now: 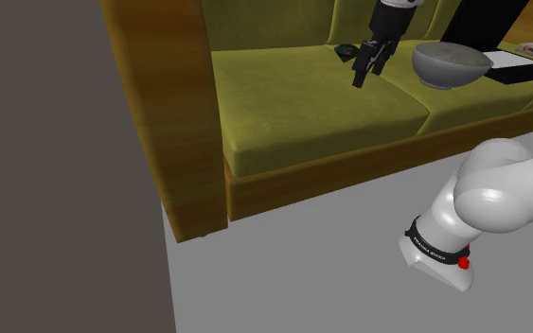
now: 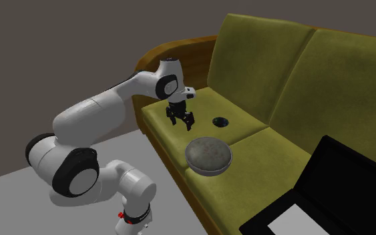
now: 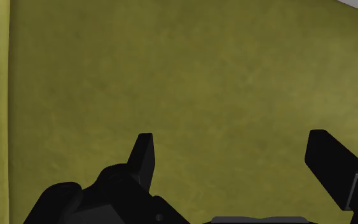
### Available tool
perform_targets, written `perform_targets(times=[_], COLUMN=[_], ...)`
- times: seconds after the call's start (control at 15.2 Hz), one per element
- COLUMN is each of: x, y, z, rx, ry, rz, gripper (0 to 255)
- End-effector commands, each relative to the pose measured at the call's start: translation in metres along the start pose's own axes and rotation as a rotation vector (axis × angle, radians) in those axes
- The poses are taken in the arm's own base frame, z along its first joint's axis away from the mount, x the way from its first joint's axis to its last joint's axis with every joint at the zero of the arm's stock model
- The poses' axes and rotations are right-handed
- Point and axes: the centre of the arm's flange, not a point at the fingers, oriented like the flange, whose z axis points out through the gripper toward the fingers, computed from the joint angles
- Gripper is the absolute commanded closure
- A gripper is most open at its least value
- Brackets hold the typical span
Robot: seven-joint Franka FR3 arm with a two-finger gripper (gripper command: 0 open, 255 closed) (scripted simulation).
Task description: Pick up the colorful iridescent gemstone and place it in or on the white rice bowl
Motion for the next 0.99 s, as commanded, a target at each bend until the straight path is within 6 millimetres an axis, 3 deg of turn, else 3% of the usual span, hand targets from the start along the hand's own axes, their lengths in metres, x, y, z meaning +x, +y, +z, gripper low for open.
perform_targets(times=[0.0, 0.46, 0.92], x=[0.0, 0.077, 0.172], y=[0.0, 0.079, 0.135], z=[0.0, -0.014, -0.013], rx=[0.0, 0.093, 0.185], ry=[0.0, -0.085, -0.169], rz=[0.0, -0.273, -0.546], gripper=[0, 0, 0])
